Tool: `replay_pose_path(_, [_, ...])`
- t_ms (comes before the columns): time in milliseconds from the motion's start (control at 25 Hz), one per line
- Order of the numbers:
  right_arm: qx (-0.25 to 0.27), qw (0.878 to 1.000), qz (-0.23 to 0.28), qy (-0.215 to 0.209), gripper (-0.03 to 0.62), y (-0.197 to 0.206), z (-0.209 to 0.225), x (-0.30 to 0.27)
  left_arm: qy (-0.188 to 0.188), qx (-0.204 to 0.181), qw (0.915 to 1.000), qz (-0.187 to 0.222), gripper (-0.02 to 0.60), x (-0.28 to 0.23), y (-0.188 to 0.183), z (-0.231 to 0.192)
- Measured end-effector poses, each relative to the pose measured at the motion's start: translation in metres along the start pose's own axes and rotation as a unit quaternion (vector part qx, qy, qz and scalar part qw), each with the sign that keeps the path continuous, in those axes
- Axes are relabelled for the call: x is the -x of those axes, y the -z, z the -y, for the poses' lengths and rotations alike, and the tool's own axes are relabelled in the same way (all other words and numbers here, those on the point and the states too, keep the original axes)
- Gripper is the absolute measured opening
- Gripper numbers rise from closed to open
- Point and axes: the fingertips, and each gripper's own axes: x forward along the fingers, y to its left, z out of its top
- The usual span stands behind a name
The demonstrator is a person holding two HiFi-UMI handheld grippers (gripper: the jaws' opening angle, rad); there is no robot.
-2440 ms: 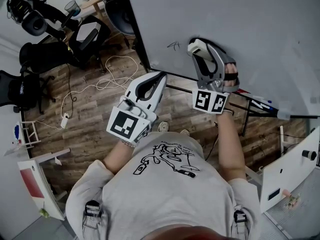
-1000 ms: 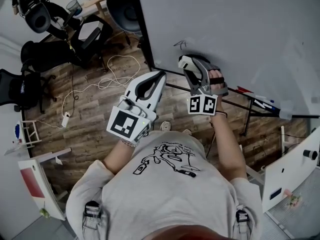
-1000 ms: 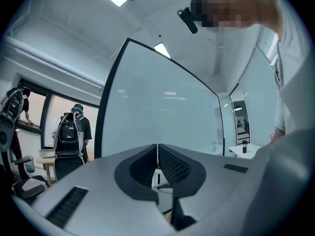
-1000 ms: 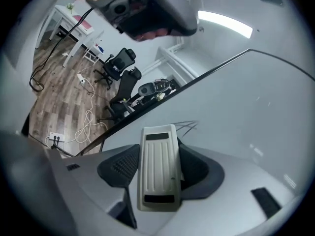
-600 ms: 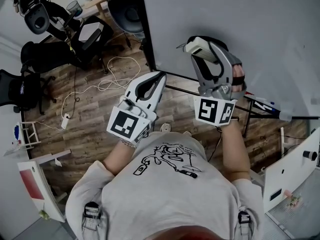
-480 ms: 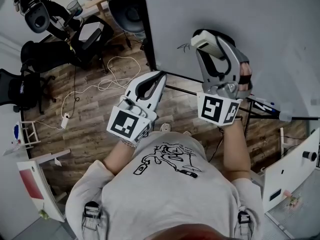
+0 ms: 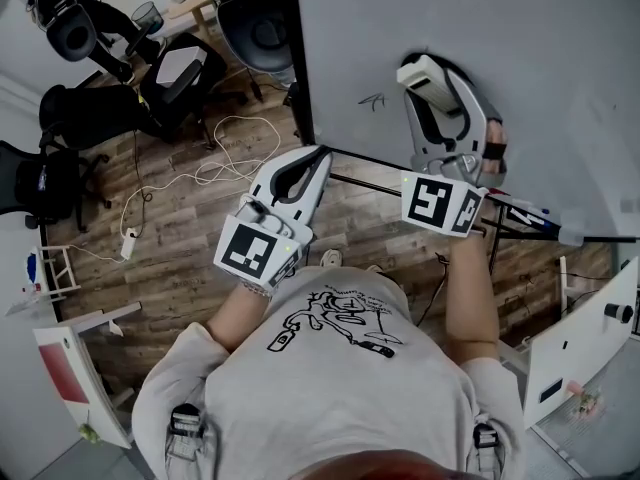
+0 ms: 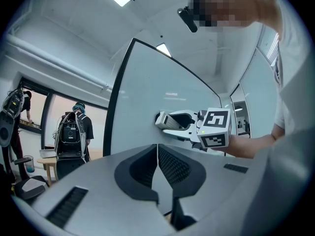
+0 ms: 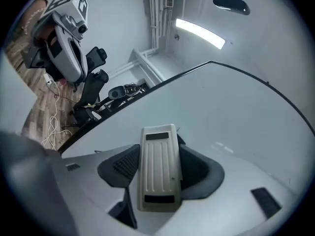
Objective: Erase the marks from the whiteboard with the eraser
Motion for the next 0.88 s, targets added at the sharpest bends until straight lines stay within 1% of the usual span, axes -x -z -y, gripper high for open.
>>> replay_pose_path(120, [0.001, 1.0, -0.001, 0.004, 0.259, 0.001, -0.003, -0.002, 0.004, -0.001, 1.0, -0.002, 0.023, -0.002, 0.002, -0.002])
replay_pose_path(360, [0.022, 1.0, 0.0, -0.003, 0.259, 0.002, -0.028, -0.008, 0.007, 0.001, 1.0, -0.001, 0.023, 0.001, 0.001, -0.004])
replay_pose_path(680, [0.03, 1.0, 0.003, -0.009, 0.259, 0.005, -0.053, -0.013, 0.004, 0.002, 1.0, -0.004, 0.023, 0.006, 0.004, -0.006])
replay_pose_path(880, [0.035, 0.999, 0.002, -0.024, 0.259, 0.005, -0.07, -0.017, -0.001, 0.001, 1.0, -0.003, 0.023, 0.009, 0.003, -0.009])
